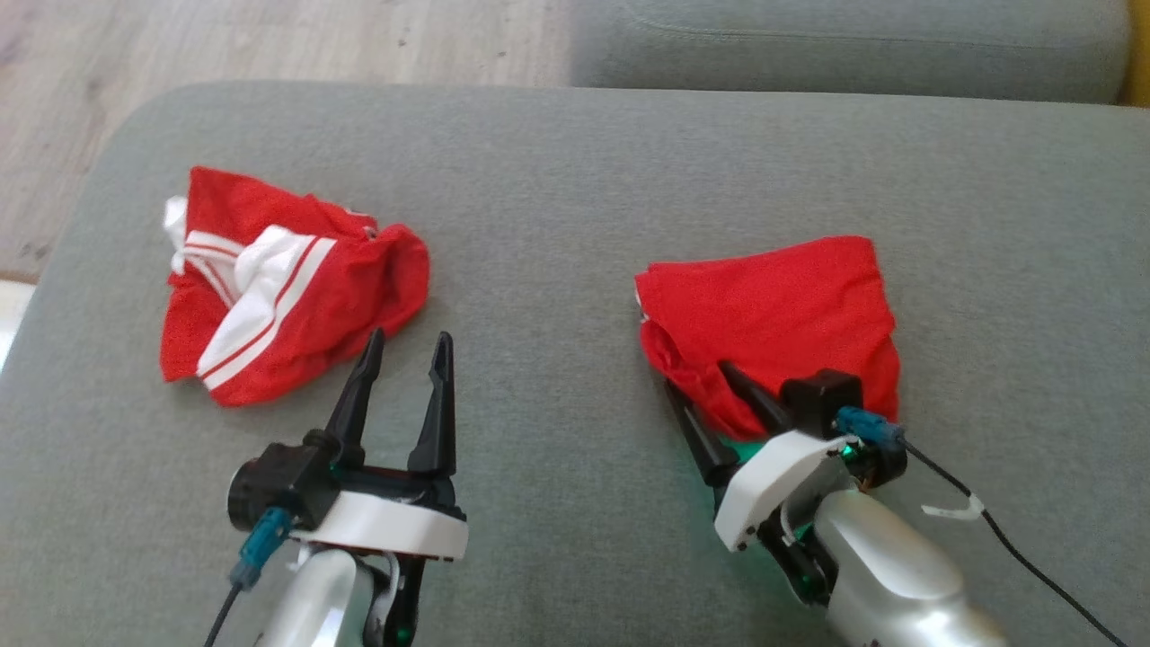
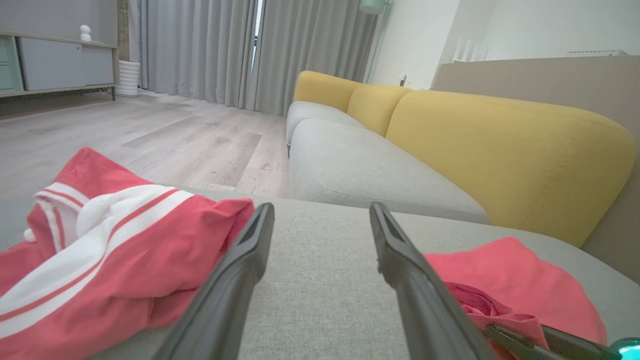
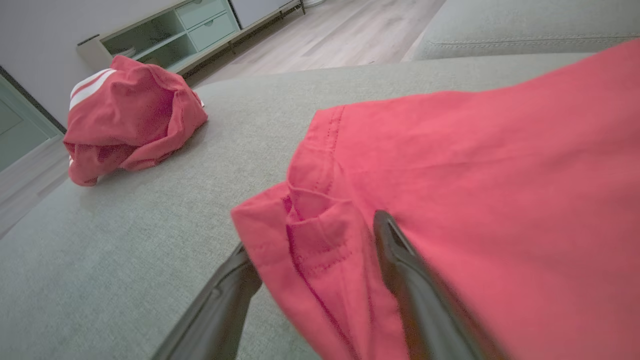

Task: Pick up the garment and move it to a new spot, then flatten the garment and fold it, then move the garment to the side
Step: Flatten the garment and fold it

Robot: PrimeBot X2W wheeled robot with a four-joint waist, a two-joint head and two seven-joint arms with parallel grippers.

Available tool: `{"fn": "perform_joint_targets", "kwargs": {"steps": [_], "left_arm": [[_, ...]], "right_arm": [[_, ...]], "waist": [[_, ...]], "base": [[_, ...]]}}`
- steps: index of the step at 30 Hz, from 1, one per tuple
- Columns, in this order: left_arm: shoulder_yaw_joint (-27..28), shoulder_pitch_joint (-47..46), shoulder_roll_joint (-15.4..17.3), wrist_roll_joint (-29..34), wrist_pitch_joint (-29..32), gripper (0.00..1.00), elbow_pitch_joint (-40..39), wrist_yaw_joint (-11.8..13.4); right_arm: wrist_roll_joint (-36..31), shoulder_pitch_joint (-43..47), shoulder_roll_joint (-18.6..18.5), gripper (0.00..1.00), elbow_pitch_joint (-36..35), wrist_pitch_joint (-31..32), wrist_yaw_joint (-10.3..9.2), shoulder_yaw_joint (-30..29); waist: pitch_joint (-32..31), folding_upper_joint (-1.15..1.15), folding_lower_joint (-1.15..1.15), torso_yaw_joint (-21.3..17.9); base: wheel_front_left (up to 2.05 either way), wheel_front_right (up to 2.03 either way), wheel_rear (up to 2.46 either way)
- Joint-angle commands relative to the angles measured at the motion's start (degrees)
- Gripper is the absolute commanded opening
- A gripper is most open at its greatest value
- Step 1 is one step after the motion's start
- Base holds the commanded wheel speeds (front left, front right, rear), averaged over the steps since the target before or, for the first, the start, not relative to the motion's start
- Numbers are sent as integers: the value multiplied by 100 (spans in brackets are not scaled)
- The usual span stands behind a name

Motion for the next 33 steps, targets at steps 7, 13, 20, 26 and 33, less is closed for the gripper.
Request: {"fn": "perform_joint_targets", "kwargs": {"steps": [7, 13, 20, 26, 33], "left_arm": [[310, -89, 20, 43, -29, 100, -254, 28], [373, -87, 20, 80, -29, 100, -260, 1], [498, -113, 20, 112, -29, 100, -414, -26], [488, -133, 20, 94, -29, 100, -629, -50], [402, -144, 20, 113, -29, 100, -920, -74]], "right_arm": [[186, -93, -171, 100, -578, -153, -4, -116], [224, -32, -263, 100, -1051, -179, -4, -228], [-369, 206, -400, 100, -1908, -239, -4, -1463], [-1287, 901, -148, 100, -2809, -244, -4, -2874], [-1778, 1388, 55, 100, -3370, -245, -4, -3428]], "waist": [[-51, 0, 0, -348], [-67, 0, 0, -557], [-74, 0, 0, -841], [-42, 0, 0, -998], [124, 0, 0, -1055]], "base": [[0, 0, 0], [0, 0, 0], [0, 0, 0], [0, 0, 0], [0, 0, 0]]}}
